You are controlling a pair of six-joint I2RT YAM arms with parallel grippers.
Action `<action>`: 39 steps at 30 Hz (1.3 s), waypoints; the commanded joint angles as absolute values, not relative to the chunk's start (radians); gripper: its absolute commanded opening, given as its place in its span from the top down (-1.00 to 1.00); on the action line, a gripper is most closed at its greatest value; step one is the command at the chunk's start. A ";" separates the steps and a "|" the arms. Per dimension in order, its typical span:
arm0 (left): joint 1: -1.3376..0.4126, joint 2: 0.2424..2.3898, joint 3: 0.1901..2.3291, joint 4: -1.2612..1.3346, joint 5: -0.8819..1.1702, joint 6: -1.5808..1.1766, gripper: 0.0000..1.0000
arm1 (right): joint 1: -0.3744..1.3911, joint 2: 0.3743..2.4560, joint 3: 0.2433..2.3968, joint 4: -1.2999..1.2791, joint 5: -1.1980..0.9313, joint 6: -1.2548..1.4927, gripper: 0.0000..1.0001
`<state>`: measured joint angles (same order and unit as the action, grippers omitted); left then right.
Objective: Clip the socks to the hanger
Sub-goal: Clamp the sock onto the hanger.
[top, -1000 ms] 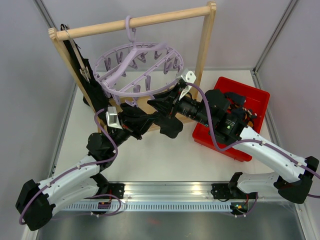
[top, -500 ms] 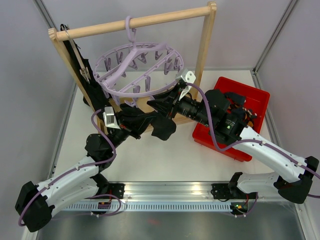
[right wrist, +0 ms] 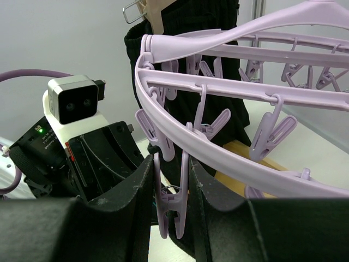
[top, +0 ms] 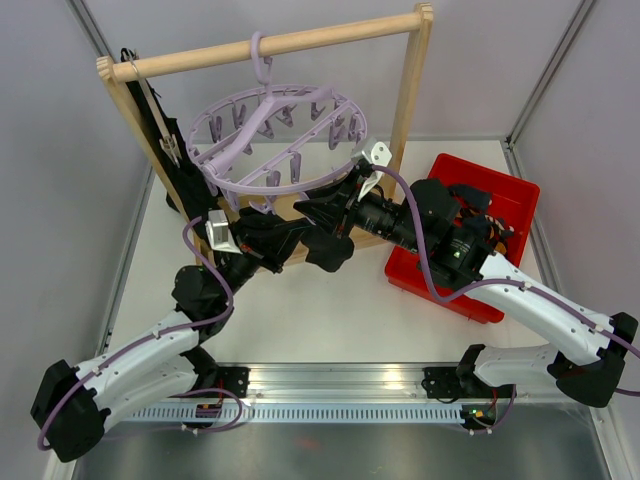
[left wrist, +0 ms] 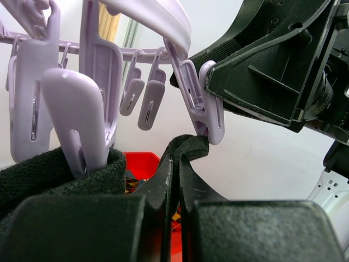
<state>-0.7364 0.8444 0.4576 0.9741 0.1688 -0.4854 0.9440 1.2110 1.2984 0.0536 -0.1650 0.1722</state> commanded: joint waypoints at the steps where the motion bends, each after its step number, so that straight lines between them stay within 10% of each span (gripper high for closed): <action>1: -0.733 0.851 0.500 1.020 0.163 -0.488 0.95 | 0.962 1.195 1.296 0.026 -0.273 0.198 1.00; 39: -0.733 0.885 0.545 1.025 0.248 -0.534 0.95 | 0.960 1.193 1.266 0.054 -0.262 0.172 0.99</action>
